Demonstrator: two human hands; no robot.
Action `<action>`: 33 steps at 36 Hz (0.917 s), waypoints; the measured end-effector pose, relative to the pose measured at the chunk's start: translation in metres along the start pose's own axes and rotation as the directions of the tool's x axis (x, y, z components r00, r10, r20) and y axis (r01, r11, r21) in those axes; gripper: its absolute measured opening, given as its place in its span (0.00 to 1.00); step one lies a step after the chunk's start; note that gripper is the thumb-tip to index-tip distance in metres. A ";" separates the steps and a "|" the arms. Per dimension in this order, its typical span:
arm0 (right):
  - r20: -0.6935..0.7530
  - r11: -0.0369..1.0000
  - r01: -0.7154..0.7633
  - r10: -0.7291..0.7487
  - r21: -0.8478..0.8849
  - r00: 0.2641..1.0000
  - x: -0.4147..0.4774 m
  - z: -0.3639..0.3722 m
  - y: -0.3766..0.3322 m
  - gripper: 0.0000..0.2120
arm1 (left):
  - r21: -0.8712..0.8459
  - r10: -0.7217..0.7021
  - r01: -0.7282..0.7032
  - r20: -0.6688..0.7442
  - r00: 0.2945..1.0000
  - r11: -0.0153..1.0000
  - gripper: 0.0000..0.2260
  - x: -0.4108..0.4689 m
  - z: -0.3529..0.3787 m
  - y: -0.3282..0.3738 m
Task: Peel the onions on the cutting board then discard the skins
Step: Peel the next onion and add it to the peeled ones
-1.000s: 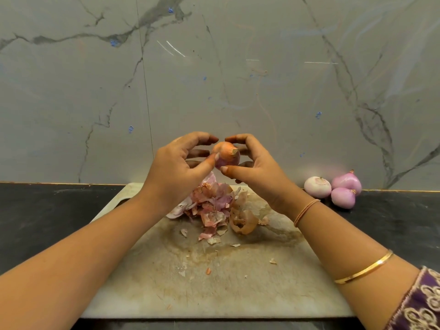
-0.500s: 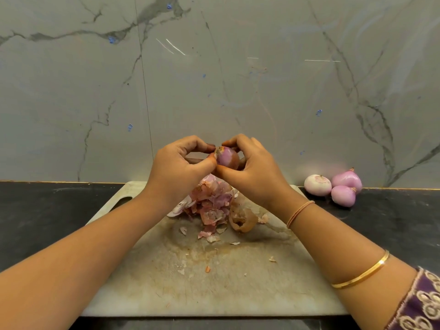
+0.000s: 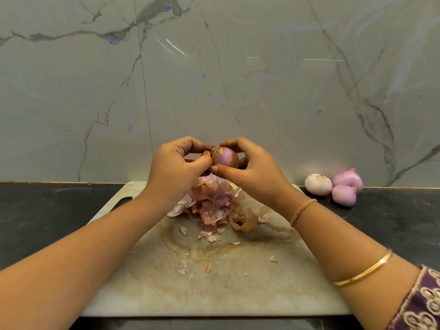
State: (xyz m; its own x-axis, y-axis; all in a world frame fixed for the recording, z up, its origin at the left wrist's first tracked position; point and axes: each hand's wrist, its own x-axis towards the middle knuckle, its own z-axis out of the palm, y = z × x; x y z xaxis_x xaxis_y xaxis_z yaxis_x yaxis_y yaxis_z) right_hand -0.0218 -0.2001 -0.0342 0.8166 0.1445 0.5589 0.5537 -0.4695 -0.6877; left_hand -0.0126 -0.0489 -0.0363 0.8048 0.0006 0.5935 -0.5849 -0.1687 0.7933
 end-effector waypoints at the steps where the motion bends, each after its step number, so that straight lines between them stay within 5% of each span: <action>1: 0.009 1.000 -0.010 0.010 0.021 1.000 0.000 0.000 0.000 0.19 | 0.010 0.010 -0.010 -0.003 1.000 1.000 0.08 0.000 0.000 0.000; 10: 0.010 0.998 -0.035 0.035 0.060 0.999 0.001 0.001 0.002 0.18 | -0.033 -0.028 0.029 0.022 0.999 0.999 0.01 -0.001 0.001 0.000; 33: 0.169 0.932 -0.173 0.123 0.318 0.978 0.000 -0.003 0.002 0.17 | 0.113 0.056 -0.063 0.060 0.997 0.992 0.06 0.004 -0.003 -0.006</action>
State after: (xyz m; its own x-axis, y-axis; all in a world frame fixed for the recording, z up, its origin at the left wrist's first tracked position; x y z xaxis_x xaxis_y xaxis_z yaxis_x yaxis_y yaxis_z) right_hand -0.0212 -0.2036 -0.0341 0.8944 0.2303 0.3835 0.4272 -0.1851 -0.8850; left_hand -0.0064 -0.0453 -0.0387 0.7752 -0.0680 0.6280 -0.6192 -0.2787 0.7341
